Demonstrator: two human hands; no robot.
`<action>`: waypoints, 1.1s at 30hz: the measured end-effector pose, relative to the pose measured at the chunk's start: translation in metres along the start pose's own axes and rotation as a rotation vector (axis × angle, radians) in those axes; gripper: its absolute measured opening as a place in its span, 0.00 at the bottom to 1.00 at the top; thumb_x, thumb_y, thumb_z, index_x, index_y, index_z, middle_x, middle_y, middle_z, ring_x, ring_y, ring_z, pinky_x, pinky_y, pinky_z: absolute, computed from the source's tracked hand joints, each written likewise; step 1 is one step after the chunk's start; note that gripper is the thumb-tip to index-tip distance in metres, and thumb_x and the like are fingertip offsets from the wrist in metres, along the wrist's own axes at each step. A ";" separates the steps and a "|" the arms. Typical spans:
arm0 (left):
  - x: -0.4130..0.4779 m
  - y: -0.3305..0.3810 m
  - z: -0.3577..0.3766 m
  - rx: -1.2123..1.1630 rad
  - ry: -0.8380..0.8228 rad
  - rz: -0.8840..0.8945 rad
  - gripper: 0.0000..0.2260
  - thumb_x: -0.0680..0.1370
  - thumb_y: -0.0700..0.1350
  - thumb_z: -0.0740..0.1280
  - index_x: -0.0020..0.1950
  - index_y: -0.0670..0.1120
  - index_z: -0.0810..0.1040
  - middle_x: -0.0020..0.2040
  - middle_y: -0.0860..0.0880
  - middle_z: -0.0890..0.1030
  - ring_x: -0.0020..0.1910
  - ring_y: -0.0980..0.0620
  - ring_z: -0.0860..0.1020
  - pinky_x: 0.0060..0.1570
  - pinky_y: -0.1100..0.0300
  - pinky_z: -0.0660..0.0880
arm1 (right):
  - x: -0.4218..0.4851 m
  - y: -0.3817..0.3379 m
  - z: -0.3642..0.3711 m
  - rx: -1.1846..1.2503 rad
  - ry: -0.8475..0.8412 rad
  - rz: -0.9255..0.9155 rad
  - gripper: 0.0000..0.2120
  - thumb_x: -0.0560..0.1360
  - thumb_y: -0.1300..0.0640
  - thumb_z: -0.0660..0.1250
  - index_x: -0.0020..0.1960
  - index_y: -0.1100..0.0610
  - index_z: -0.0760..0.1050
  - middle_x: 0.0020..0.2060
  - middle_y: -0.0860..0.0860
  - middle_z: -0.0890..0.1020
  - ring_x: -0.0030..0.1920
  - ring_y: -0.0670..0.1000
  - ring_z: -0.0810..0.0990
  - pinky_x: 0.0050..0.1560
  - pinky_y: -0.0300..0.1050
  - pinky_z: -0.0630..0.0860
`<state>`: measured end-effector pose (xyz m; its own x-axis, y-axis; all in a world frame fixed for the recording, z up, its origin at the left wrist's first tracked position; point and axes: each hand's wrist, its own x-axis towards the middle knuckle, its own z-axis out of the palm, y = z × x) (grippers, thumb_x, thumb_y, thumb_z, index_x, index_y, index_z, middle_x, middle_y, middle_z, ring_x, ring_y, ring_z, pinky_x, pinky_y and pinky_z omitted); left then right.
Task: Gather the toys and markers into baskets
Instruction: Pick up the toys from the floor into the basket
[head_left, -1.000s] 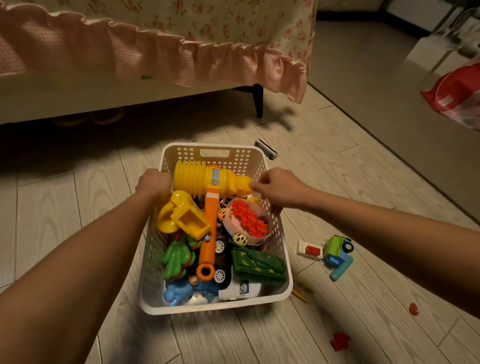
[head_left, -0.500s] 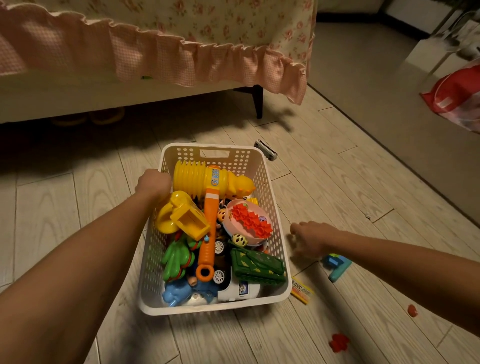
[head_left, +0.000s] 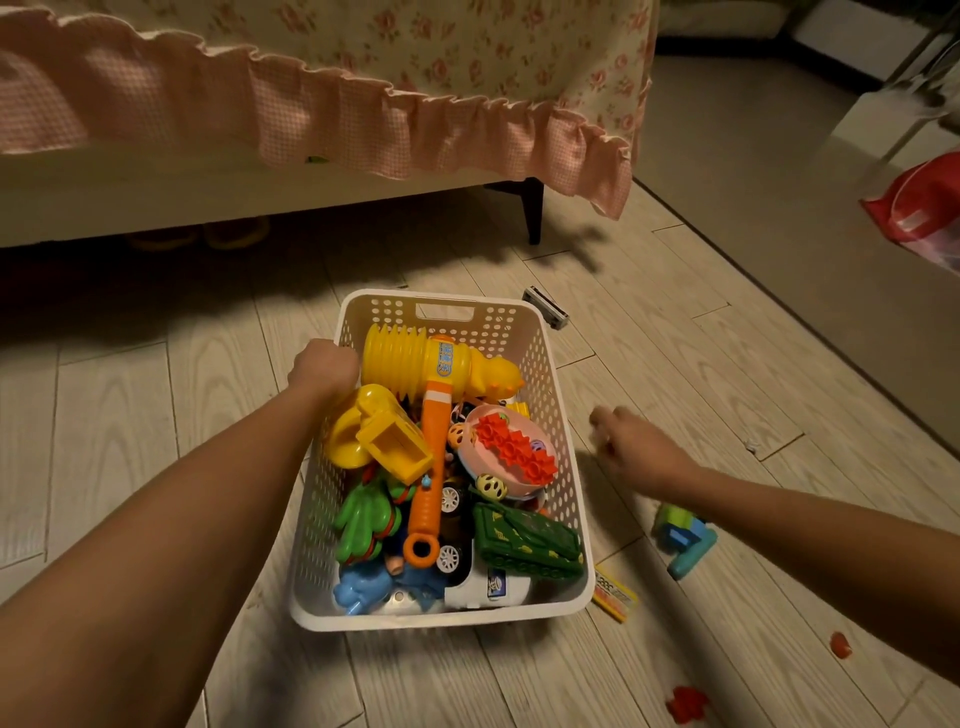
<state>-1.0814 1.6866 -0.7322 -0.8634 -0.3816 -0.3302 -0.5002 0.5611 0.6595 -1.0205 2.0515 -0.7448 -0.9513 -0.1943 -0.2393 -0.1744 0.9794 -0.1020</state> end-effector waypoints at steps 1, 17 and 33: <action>-0.001 0.000 0.000 -0.001 0.003 -0.002 0.14 0.80 0.43 0.56 0.58 0.36 0.74 0.47 0.41 0.75 0.44 0.42 0.75 0.42 0.54 0.70 | 0.008 -0.002 -0.013 0.078 0.110 0.033 0.14 0.80 0.52 0.59 0.64 0.52 0.67 0.54 0.54 0.75 0.48 0.52 0.76 0.51 0.52 0.78; 0.000 0.001 -0.001 -0.006 -0.011 -0.003 0.14 0.79 0.43 0.57 0.58 0.36 0.74 0.50 0.38 0.77 0.45 0.42 0.74 0.43 0.54 0.71 | 0.046 -0.149 -0.075 0.474 0.000 -0.309 0.15 0.74 0.50 0.72 0.55 0.54 0.72 0.49 0.50 0.78 0.47 0.49 0.78 0.48 0.47 0.79; 0.004 0.000 0.001 0.008 0.020 0.002 0.14 0.80 0.43 0.56 0.58 0.36 0.74 0.47 0.40 0.76 0.44 0.42 0.74 0.42 0.54 0.71 | 0.015 -0.056 -0.042 0.416 0.173 0.180 0.05 0.79 0.64 0.57 0.53 0.57 0.68 0.46 0.55 0.78 0.44 0.55 0.77 0.43 0.51 0.75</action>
<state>-1.0848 1.6857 -0.7342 -0.8631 -0.3948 -0.3149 -0.4987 0.5679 0.6548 -1.0357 1.9963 -0.7020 -0.9916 0.0226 -0.1276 0.0793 0.8843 -0.4600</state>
